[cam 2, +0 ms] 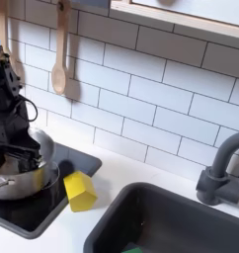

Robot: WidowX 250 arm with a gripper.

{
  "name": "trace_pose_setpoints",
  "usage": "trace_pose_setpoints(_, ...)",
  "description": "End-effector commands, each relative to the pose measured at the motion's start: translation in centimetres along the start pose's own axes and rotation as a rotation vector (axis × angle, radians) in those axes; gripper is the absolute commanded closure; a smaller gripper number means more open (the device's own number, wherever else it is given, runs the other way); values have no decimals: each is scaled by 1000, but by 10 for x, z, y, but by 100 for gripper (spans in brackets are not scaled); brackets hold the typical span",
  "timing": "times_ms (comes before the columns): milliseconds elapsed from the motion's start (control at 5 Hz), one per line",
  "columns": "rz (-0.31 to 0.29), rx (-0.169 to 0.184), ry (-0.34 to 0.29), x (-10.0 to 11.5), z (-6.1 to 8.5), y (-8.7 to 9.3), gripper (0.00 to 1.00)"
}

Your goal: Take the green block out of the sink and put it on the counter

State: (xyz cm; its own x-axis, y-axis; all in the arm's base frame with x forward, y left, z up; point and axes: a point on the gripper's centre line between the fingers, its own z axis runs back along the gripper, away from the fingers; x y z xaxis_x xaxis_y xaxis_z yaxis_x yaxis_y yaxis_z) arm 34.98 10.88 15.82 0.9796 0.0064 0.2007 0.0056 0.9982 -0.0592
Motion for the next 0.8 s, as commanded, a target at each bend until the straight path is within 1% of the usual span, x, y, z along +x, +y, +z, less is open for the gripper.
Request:
trace_pose_setpoints(0, -19, -18, 2, -1, -2, -15, 0)
trace_pose_setpoints(200, -20, -16, 6, -1, -3, -16, 0)
trace_pose_setpoints(400, -7, -13, 0, 0, 0, -13, 0)
trace_pose_setpoints(600, -9, -2, -34, 3, 15, -13, 0)
